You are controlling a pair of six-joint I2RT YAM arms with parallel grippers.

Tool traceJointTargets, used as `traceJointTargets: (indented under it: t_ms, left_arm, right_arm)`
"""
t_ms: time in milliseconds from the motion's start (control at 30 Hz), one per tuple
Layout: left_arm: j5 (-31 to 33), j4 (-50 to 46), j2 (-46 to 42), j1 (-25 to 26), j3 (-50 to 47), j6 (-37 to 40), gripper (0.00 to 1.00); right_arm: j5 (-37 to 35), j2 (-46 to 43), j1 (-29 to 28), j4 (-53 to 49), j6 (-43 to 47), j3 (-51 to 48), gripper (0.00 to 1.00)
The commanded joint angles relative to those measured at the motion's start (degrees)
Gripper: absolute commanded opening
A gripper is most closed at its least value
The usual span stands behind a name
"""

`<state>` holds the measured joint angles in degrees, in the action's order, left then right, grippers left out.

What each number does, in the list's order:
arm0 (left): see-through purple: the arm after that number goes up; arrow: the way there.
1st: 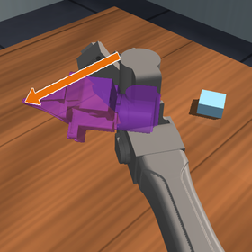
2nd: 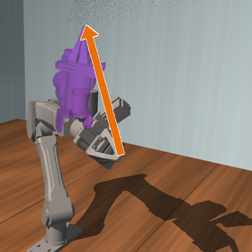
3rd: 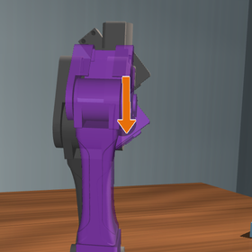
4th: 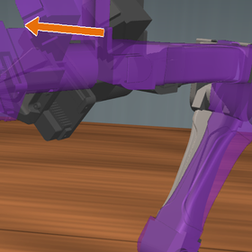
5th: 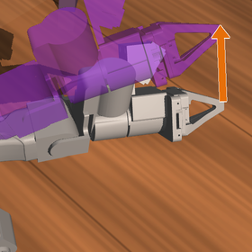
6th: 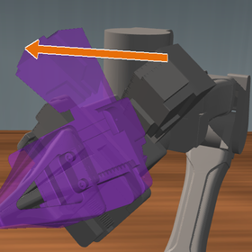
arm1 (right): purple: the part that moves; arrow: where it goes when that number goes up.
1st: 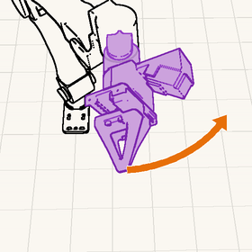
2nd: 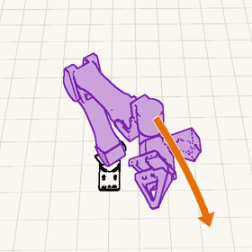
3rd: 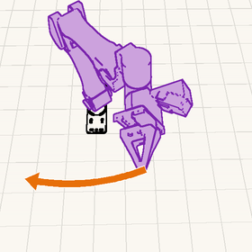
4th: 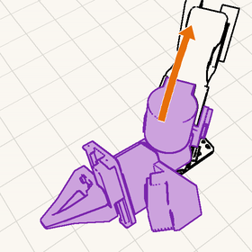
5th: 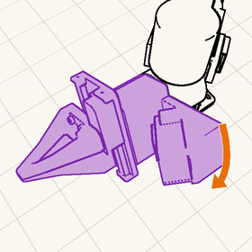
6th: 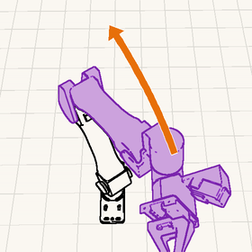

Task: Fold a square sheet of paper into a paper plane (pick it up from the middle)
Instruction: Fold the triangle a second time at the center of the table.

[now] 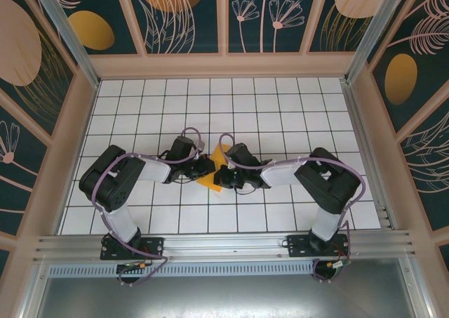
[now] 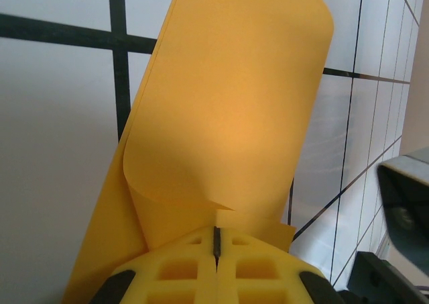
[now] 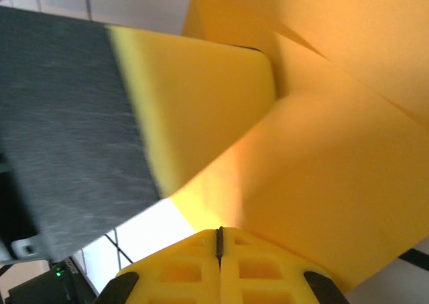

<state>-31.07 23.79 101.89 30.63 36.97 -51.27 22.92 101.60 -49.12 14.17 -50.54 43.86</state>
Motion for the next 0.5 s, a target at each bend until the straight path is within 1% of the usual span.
traceJointTargets:
  t_ms: [0, 100, 267, 333, 467]
  left_arm:
    - [0.7, -2.6, 0.6, -0.2, 0.1, 1.4, 0.0]
    - [0.6, -2.8, -0.1, -0.2, 0.4, 1.8, 0.04]
    - [0.1, -4.5, -3.1, -0.2, 1.9, 3.2, 0.19]
    - [-0.7, -4.5, -5.0, -0.2, 2.3, 3.8, 0.2]
    - [-2.6, -3.4, -4.6, -0.2, 1.9, 3.9, 0.15]
  right_arm:
    - [0.1, 1.5, -0.4, -2.2, -0.4, -1.5, 0.05]
    - [-0.7, 1.7, -0.4, -3.4, -0.7, -3.5, 0.04]
    - [-0.8, 1.8, -0.3, -3.0, -1.0, -4.8, 0.03]
    - [-1.1, 1.9, -0.3, -3.3, -0.9, -4.6, 0.03]
    - [-1.1, 2.1, -0.3, -3.6, -0.7, -4.2, 0.02]
